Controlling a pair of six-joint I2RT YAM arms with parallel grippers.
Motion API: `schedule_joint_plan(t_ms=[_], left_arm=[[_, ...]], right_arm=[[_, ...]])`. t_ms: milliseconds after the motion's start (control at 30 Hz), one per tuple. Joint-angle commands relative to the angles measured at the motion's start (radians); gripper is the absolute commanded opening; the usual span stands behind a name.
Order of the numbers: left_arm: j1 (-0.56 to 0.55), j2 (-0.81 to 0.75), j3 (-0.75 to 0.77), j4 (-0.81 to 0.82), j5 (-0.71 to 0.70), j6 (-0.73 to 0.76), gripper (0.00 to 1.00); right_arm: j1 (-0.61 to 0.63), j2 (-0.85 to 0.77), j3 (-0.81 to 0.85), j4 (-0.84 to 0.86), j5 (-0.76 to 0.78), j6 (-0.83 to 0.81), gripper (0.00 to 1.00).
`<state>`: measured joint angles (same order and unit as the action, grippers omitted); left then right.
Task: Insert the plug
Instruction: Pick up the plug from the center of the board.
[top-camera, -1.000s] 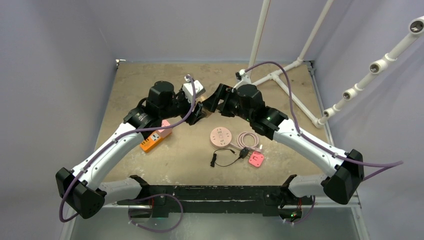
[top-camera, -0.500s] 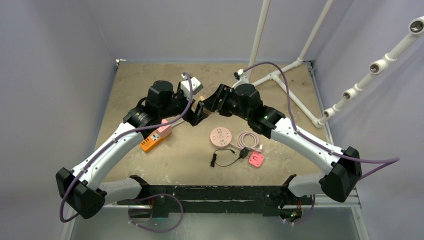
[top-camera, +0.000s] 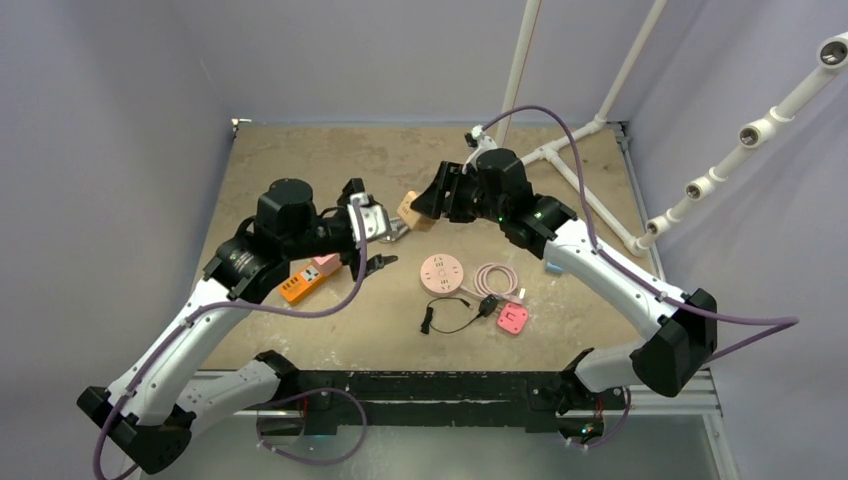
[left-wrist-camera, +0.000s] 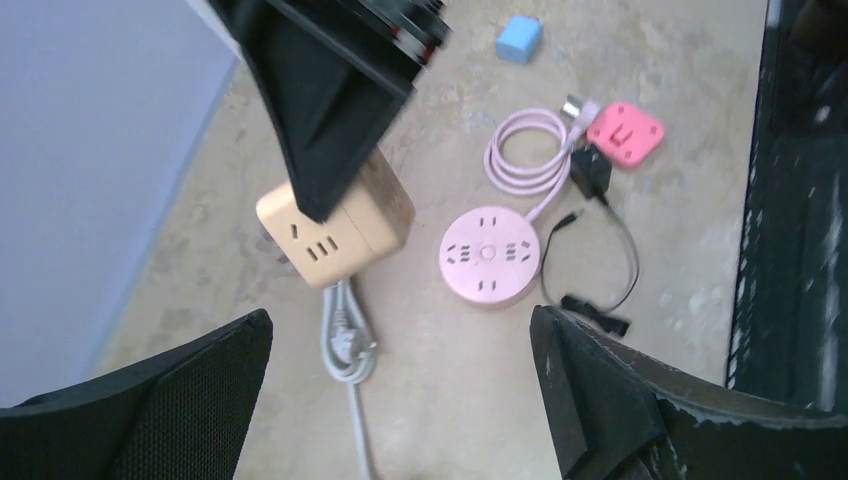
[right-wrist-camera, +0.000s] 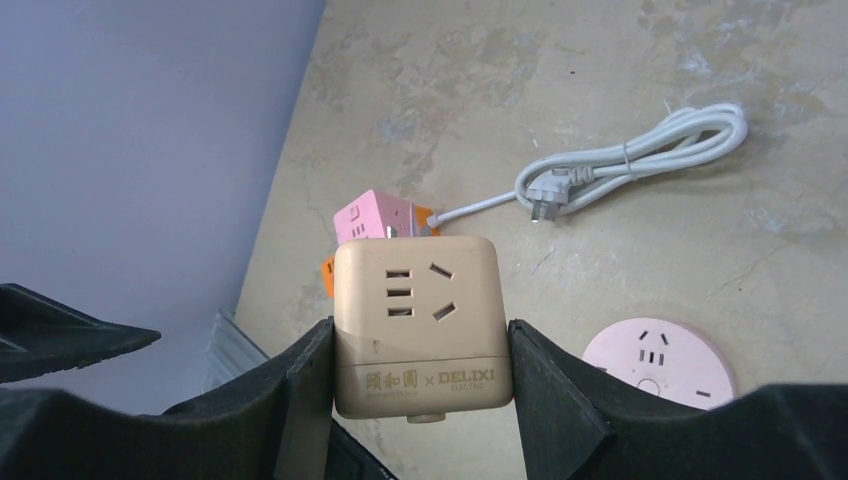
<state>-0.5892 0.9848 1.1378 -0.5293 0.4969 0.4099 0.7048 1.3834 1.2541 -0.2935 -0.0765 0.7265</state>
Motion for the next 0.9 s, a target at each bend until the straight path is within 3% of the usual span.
schedule_joint_plan(t_ms=[0,133,400,667,867], left_arm=[[-0.001,-0.066,-0.035,-0.101,0.046,0.394,0.99],[-0.001,-0.097,-0.124,0.051,0.019,0.503,0.99],[-0.003,-0.048,-0.161,0.183,-0.009,0.687,0.99],[-0.005,-0.026,-0.169,0.188,0.037,0.715,0.99],[-0.011,-0.015,-0.174,0.050,0.082,0.840,0.99]], right_arm=[[-0.009,-0.004,0.100,-0.016,-0.130,-0.132,0.05],[-0.007,0.011,0.113,-0.009,-0.172,-0.181,0.05],[-0.002,0.007,0.093,0.015,-0.244,-0.208,0.05],[0.035,0.054,0.109,0.013,-0.297,-0.248,0.05],[0.050,0.071,0.127,0.014,-0.311,-0.258,0.05]])
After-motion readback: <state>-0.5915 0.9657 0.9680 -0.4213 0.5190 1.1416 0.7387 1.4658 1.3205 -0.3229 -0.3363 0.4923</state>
